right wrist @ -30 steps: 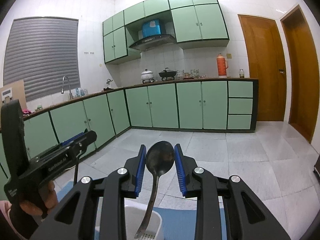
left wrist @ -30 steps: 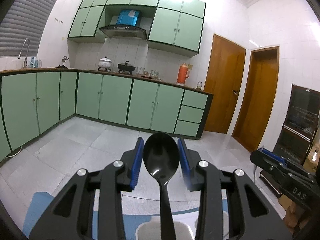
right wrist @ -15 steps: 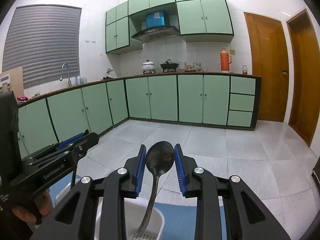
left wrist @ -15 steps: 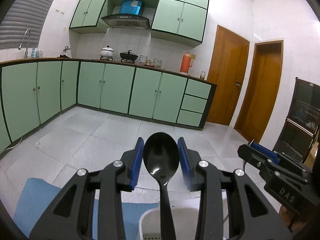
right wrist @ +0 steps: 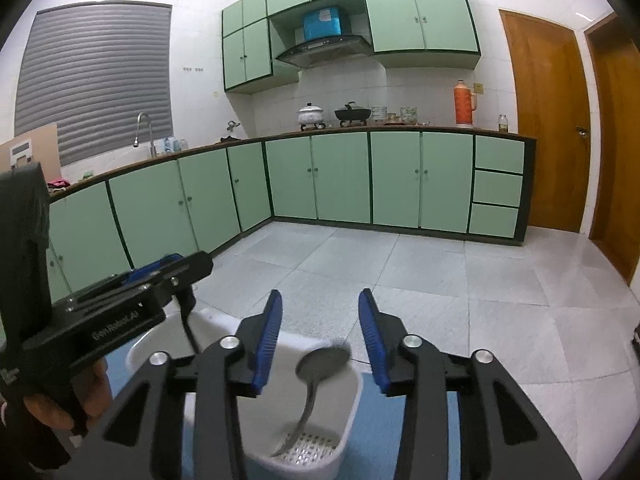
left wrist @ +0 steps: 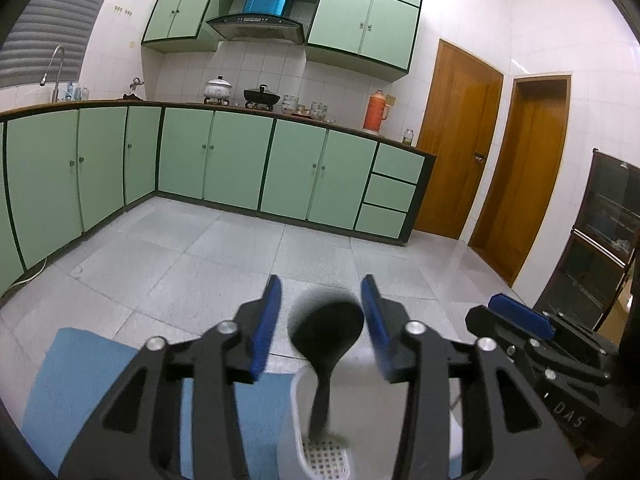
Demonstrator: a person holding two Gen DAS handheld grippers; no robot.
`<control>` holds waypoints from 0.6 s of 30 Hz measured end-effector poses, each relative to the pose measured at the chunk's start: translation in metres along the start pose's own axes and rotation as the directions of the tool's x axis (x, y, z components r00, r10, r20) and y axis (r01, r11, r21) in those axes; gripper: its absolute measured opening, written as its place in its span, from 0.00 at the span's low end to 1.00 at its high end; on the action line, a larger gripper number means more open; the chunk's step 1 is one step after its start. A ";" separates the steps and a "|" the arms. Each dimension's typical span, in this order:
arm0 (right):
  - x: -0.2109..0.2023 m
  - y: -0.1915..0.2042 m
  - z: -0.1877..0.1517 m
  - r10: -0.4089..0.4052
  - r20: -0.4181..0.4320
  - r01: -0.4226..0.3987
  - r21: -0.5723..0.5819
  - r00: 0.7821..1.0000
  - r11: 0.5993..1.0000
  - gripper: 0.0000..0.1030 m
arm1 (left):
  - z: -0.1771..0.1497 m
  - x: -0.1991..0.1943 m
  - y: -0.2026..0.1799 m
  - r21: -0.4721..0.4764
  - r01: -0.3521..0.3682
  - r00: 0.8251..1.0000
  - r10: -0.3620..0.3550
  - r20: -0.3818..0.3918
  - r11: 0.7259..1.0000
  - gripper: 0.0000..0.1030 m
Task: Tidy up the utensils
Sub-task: 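Move both grippers back down toward the chopsticks on the mat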
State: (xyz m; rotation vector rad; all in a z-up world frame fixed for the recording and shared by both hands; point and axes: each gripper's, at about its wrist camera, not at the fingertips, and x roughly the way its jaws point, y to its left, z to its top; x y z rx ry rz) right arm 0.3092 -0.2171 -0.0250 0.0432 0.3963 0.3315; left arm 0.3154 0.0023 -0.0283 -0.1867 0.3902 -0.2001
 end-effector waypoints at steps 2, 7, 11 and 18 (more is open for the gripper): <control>-0.011 0.000 -0.003 -0.005 0.001 0.005 0.005 1.000 1.000 0.47 | 0.000 -0.010 0.001 0.003 0.001 1.000 -0.001 0.001 1.000 0.47; -0.046 -0.005 -0.017 -0.041 -0.003 0.041 0.060 0.999 0.997 0.77 | -0.007 -0.048 -0.003 0.021 -0.016 1.000 0.017 -0.004 1.000 0.71; -0.081 -0.008 -0.040 -0.063 -0.025 0.065 0.100 0.998 0.993 0.94 | -0.026 -0.085 -0.005 0.023 -0.028 0.999 0.029 -0.031 0.999 0.83; -0.134 -0.004 -0.088 -0.070 -0.125 0.087 0.138 0.990 0.987 0.94 | -0.078 -0.139 -0.009 0.056 -0.066 0.988 0.073 -0.138 0.996 0.87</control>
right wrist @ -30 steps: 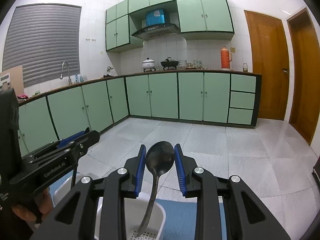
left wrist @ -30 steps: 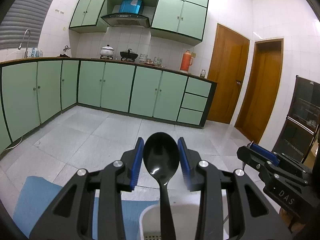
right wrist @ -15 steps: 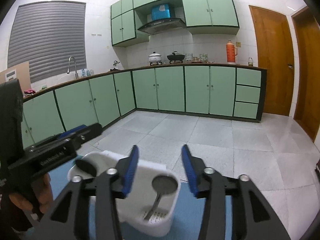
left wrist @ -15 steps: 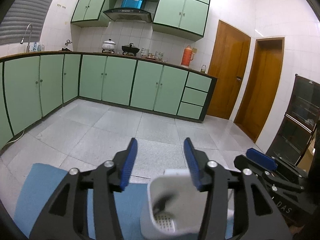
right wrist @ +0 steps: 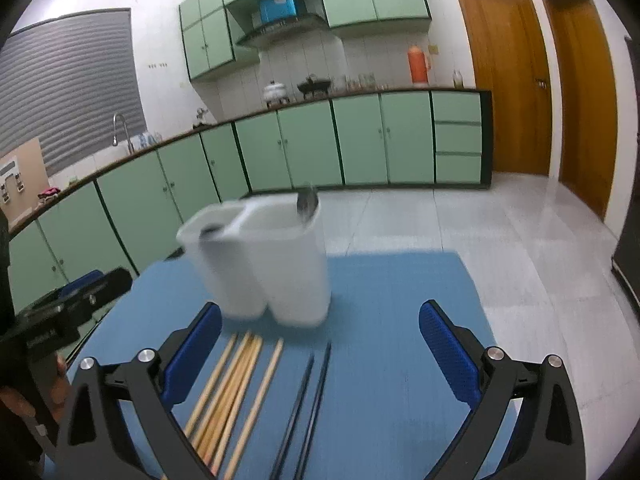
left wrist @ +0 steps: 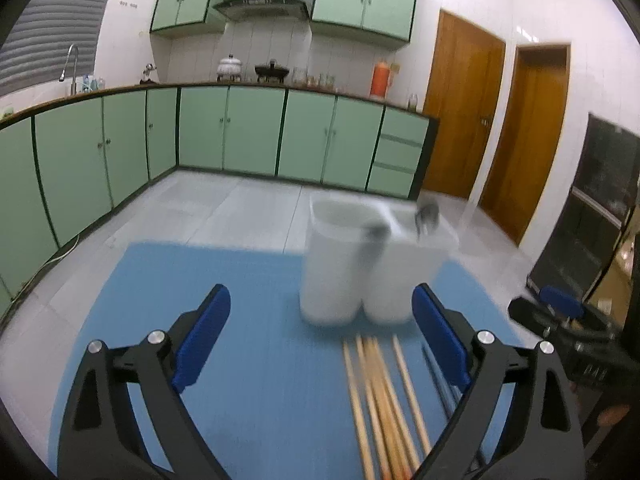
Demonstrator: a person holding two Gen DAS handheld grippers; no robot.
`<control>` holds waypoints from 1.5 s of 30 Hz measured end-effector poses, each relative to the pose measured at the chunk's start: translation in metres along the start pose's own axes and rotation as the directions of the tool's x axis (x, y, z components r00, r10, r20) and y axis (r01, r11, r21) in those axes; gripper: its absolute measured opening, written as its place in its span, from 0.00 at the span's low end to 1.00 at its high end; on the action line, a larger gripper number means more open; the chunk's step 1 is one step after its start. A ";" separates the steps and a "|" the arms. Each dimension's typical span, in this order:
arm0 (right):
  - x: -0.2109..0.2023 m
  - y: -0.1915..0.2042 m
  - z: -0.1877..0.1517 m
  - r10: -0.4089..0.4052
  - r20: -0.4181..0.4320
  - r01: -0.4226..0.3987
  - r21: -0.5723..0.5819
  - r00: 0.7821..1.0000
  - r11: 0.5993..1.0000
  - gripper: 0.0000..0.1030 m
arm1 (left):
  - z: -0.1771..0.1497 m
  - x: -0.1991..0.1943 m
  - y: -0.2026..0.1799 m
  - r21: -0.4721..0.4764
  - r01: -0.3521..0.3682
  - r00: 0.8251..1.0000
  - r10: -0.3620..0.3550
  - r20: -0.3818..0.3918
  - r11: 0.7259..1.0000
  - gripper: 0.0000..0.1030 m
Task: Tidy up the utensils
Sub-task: 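Move both grippers back down toward the chopsticks on the mat, then grasp a plain wooden chopstick with the left gripper while the right gripper grasps a black chopstick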
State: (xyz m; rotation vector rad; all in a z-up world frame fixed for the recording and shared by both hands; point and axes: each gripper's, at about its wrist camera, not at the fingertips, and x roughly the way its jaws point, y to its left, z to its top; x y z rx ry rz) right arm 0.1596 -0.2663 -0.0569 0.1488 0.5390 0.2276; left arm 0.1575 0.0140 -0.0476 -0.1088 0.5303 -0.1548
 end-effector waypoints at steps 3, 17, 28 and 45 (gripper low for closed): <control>-0.018 -0.002 -0.022 -0.005 -0.044 0.005 0.001 0.999 1.000 0.94 | -0.028 -0.016 -0.003 0.038 -0.015 0.998 0.018 -0.067 0.999 0.87; -0.073 -0.018 -0.098 -0.028 -0.180 0.038 0.052 0.983 0.998 0.75 | -0.111 -0.045 -0.010 0.084 -0.005 0.957 0.029 -0.288 0.996 0.87; -0.075 0.006 -0.134 0.020 -0.302 -0.021 0.003 0.953 1.000 0.43 | -0.136 -0.058 -0.013 0.068 -0.022 0.937 0.044 -0.346 0.997 0.79; -0.067 0.025 -0.146 -0.028 -0.322 -0.003 -0.096 0.946 0.995 0.22 | -0.142 -0.056 -0.019 0.078 -0.028 0.931 0.054 -0.361 0.997 0.69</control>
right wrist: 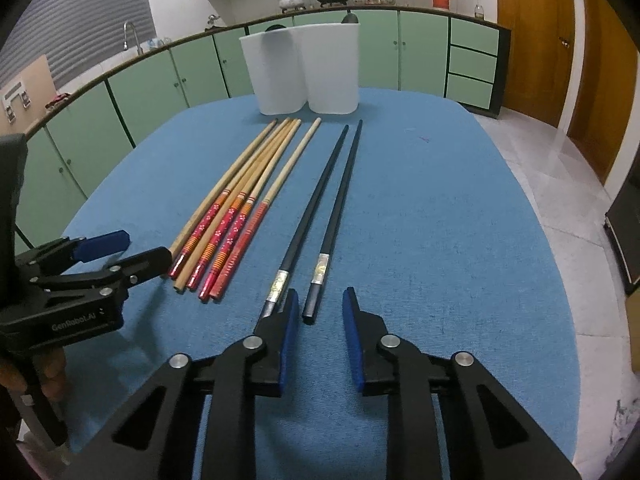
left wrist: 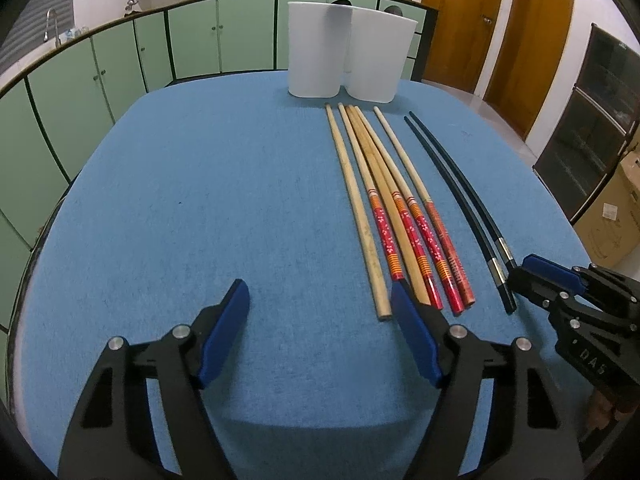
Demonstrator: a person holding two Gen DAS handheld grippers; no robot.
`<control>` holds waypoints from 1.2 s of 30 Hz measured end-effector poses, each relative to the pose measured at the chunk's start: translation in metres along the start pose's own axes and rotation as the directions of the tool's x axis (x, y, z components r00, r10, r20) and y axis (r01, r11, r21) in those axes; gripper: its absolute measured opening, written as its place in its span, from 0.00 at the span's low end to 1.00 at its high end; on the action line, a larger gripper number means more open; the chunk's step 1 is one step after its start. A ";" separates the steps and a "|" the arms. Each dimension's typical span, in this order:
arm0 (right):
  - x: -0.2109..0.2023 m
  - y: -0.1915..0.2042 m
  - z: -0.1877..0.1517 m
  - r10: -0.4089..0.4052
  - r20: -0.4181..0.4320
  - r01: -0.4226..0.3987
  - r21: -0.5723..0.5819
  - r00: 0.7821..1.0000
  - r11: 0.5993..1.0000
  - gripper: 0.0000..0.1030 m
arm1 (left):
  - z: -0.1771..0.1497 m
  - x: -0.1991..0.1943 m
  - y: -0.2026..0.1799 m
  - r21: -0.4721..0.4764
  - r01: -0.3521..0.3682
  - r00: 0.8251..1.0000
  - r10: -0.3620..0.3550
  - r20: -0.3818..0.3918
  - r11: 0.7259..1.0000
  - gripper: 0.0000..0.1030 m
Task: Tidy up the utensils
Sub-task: 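Grasp a plain wooden chopstick with the left gripper while the right gripper grasps a black chopstick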
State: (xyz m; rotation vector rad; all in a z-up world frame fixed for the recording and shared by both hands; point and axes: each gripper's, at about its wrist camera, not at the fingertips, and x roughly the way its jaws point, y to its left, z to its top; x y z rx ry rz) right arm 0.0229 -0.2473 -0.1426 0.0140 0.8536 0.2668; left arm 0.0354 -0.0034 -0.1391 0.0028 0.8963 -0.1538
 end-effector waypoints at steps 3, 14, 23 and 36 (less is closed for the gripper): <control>0.002 0.004 0.000 -0.013 0.001 0.013 -0.005 1.000 1.000 0.18 | 0.002 0.003 -0.004 0.012 -0.013 1.000 0.013 -0.007 1.000 0.66; 0.002 -0.003 0.003 -0.034 -0.004 0.034 0.010 0.999 0.999 0.07 | 0.009 0.007 -0.001 -0.002 -0.056 0.998 0.056 -0.012 0.998 0.26; 0.004 -0.007 0.006 -0.040 -0.004 0.040 0.024 0.999 0.999 0.07 | 0.013 0.010 0.004 -0.001 -0.077 0.997 0.077 -0.020 0.997 0.10; 0.002 -0.018 0.005 -0.072 0.005 0.072 0.096 0.997 0.993 0.06 | 0.017 0.011 0.008 -0.074 -0.139 0.990 0.137 -0.029 0.988 0.06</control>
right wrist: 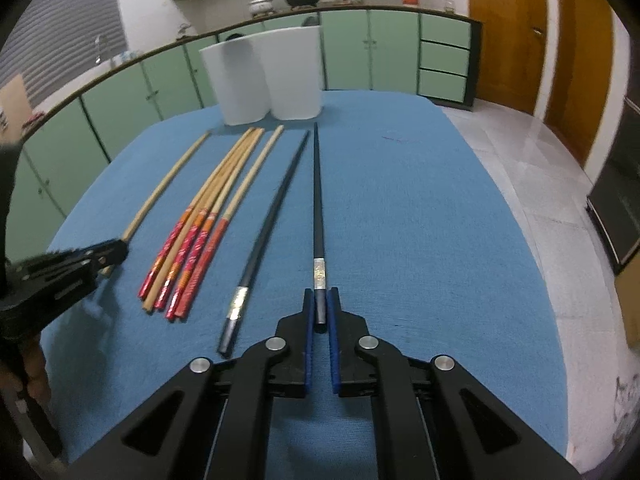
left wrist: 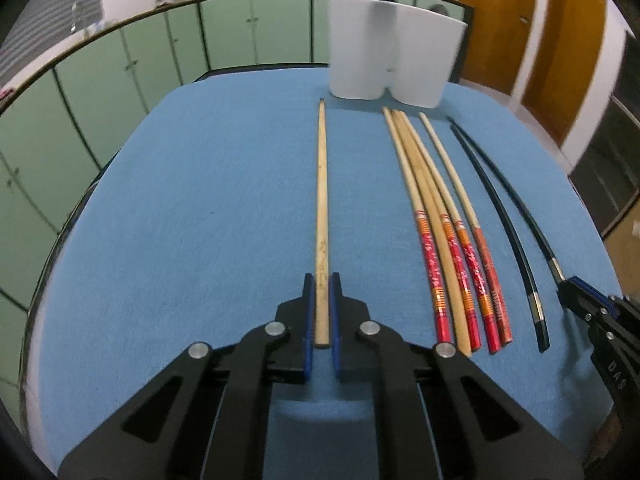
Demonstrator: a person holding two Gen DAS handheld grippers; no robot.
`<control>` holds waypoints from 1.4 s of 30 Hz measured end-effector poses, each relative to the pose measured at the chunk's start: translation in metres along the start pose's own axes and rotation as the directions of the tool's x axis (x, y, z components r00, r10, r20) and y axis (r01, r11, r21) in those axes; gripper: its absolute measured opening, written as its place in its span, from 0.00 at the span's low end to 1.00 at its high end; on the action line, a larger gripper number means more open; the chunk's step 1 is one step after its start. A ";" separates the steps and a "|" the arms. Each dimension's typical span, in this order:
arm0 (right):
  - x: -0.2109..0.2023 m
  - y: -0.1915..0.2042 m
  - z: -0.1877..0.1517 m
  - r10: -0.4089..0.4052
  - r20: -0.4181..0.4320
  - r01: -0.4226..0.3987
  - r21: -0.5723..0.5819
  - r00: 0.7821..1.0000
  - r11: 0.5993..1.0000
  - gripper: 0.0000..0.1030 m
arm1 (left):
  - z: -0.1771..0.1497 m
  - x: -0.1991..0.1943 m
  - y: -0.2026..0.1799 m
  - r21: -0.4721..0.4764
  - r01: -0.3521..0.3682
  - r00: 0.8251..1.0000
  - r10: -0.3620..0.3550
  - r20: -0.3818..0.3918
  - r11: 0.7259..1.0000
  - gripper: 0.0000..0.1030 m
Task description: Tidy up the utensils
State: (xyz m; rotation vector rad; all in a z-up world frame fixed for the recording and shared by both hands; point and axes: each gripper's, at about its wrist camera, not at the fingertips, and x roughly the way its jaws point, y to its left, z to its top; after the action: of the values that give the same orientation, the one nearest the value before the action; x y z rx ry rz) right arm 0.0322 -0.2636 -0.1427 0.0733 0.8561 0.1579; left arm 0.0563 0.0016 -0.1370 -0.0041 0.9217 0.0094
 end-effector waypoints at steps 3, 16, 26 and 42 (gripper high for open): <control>-0.002 -0.002 0.000 -0.017 0.004 0.017 0.017 1.000 1.000 0.06 | 0.000 -0.001 0.006 -0.020 -0.017 1.000 0.017 -0.001 1.000 0.06; 0.021 -0.014 0.026 0.006 -0.005 -0.006 0.083 1.000 0.997 0.06 | 0.031 0.025 0.019 -0.009 -0.004 1.000 0.004 0.003 1.000 0.06; -0.008 -0.012 0.007 0.048 0.021 -0.048 -0.002 0.999 0.999 0.16 | 0.014 0.004 0.036 -0.033 0.079 0.997 -0.079 0.025 0.996 0.39; 0.011 -0.009 0.013 0.046 -0.007 -0.046 0.010 0.999 0.999 0.17 | 0.003 0.004 0.031 -0.023 0.088 0.996 -0.087 0.029 0.996 0.37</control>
State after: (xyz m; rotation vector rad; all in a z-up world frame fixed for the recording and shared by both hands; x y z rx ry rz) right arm 0.0499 -0.2707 -0.1437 0.1018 0.8626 0.1969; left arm 0.0609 0.0325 -0.1380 -0.0664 0.8925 -0.0609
